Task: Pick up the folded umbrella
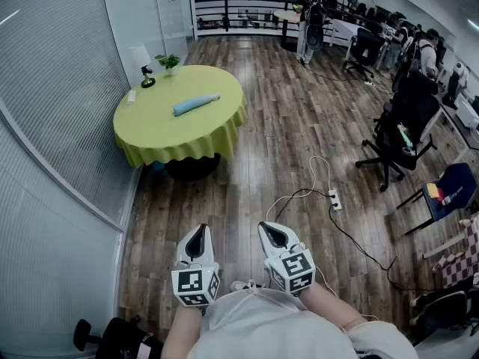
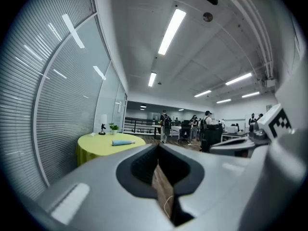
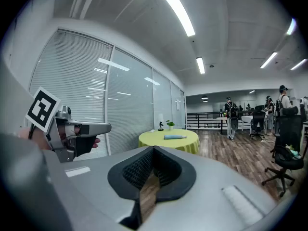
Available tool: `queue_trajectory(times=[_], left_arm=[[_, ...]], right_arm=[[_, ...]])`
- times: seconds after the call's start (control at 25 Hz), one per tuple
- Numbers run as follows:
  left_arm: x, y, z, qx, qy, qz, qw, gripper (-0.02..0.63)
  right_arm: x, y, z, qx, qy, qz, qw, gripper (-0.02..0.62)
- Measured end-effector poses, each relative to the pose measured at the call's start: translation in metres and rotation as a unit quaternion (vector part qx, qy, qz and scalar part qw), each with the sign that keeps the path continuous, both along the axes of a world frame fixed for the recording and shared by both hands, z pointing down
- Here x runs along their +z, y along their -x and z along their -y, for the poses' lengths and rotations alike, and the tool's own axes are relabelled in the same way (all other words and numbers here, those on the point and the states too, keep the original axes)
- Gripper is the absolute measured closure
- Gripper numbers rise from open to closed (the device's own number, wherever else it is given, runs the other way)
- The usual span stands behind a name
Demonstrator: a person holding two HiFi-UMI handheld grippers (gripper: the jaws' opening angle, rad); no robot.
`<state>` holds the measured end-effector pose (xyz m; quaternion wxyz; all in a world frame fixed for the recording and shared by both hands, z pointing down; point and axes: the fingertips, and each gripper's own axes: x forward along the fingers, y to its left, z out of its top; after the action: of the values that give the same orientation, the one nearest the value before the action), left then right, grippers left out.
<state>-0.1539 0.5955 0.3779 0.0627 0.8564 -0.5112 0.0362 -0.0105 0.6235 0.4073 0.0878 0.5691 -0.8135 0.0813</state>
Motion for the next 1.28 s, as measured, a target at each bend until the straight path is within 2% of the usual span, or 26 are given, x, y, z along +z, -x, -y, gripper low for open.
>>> queue_trajectory(times=[0.16,0.76,1.04,1.28], left_arm=[[0.008,-0.009,-0.006,0.011,0.01,-0.004,0.9999,0.598],[0.034,-0.001,-0.005,0.014,0.038,-0.015,0.9991,0.6],[0.06,-0.013,0.047,0.002,0.056,-0.004,0.9984,0.598],[0.056,-0.057,0.131,-0.017,0.051,0.001,0.9985,0.598]], right_arm=[[0.008,-0.001,-0.008,0.001,0.008,-0.003,1.0,0.597],[0.035,0.004,-0.002,0.015,0.046,0.016,0.999,0.598],[0.058,-0.012,0.058,0.001,0.058,0.024,0.998,0.597],[0.066,-0.058,0.145,-0.018,0.066,0.028,0.997,0.597]])
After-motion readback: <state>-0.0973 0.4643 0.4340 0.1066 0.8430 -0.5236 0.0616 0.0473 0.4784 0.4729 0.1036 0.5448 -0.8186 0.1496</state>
